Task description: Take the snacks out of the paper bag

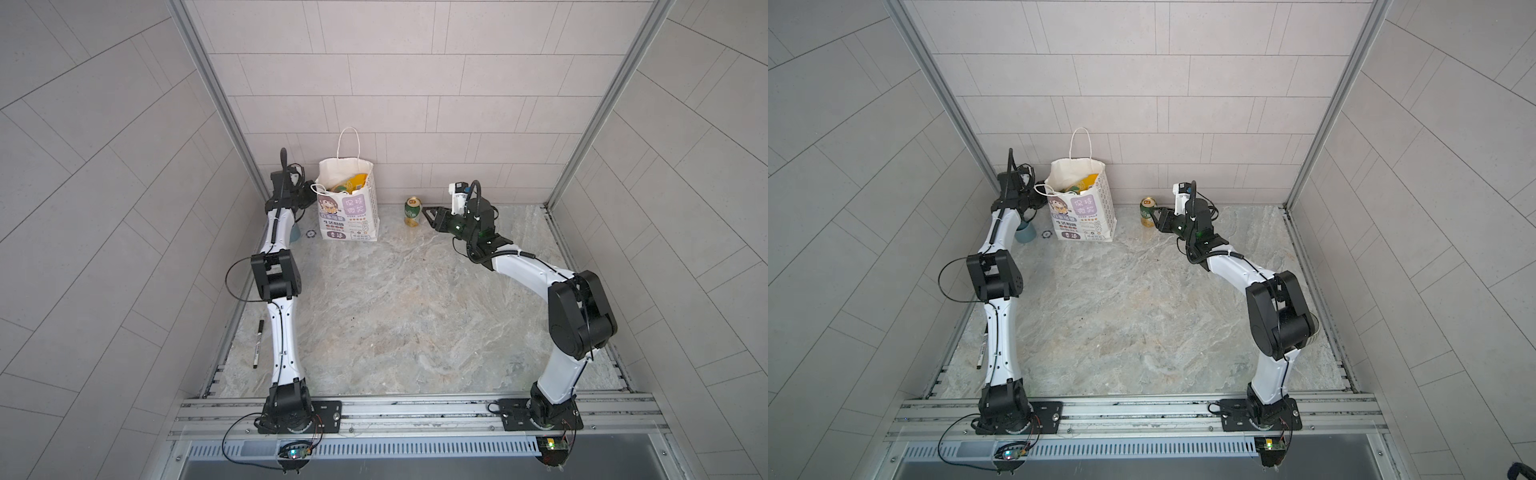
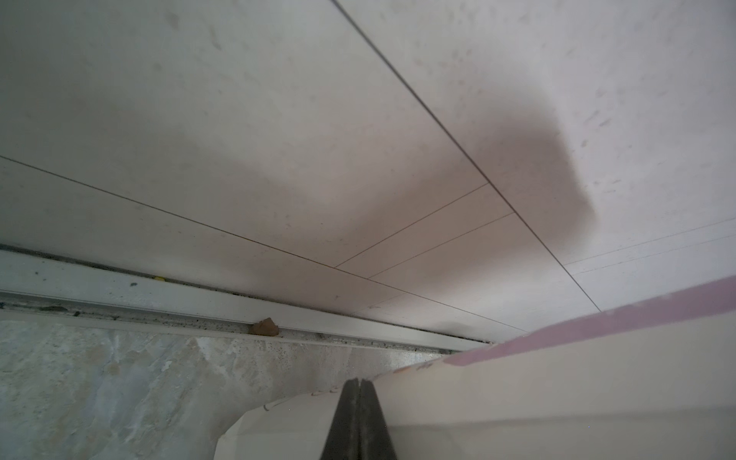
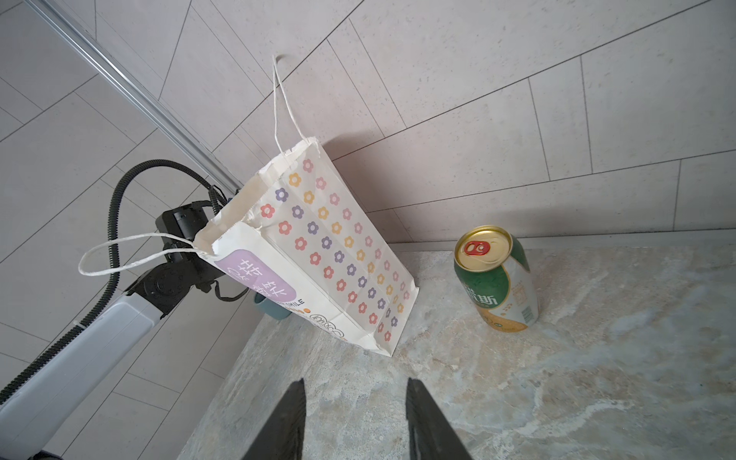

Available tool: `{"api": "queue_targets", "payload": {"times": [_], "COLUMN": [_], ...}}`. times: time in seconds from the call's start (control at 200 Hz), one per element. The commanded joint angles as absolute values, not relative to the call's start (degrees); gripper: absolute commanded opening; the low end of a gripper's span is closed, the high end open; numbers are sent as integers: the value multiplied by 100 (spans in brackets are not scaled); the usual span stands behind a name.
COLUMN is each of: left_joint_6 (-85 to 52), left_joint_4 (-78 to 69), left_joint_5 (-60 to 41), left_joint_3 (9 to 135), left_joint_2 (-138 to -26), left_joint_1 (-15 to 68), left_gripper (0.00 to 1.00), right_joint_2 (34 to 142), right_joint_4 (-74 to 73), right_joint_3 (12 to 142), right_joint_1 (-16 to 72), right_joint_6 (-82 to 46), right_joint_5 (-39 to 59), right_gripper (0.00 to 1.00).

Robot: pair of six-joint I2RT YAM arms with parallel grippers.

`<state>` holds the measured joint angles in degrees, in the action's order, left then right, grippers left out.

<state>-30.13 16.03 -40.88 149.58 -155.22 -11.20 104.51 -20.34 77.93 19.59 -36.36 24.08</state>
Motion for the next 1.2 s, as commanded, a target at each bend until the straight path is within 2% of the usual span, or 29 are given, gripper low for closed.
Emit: {"api": "queue_targets", "payload": {"times": [0.0,0.245,0.48,0.6,0.771,1.191], "left_joint_6": [-2699,-1504,-1245,-952,-622,-927], "left_joint_4": [1642,2052,2036,2217,2077,1072], "left_joint_5": [-4391,-4636,-4903,-5113,-4878,-4529], "left_joint_3": [15088,14422,13958,13732,12796,10475], "left_joint_2": [-15392,-14738,-14354,-14093,-13385,-11662], "left_joint_1": [-942,-587,-460,-367,-340,-431], "left_gripper": [0,0,0,0,0,0], "right_joint_2": [10965,12782,14912,14969,14972,14758], "right_joint_4": [-1050,1250,1943,1592,1573,1564], "right_joint_3": [8723,12071,15518,15501,15469,15001], "right_joint_1": [1925,1916,1925,1971,2115,2328], "right_joint_6": [-3179,-2440,-2612,-2715,-2501,-2249], "right_joint_5": [2486,2234,2274,2193,2210,2780], "right_gripper": [43,44,47,49,52,53]}}
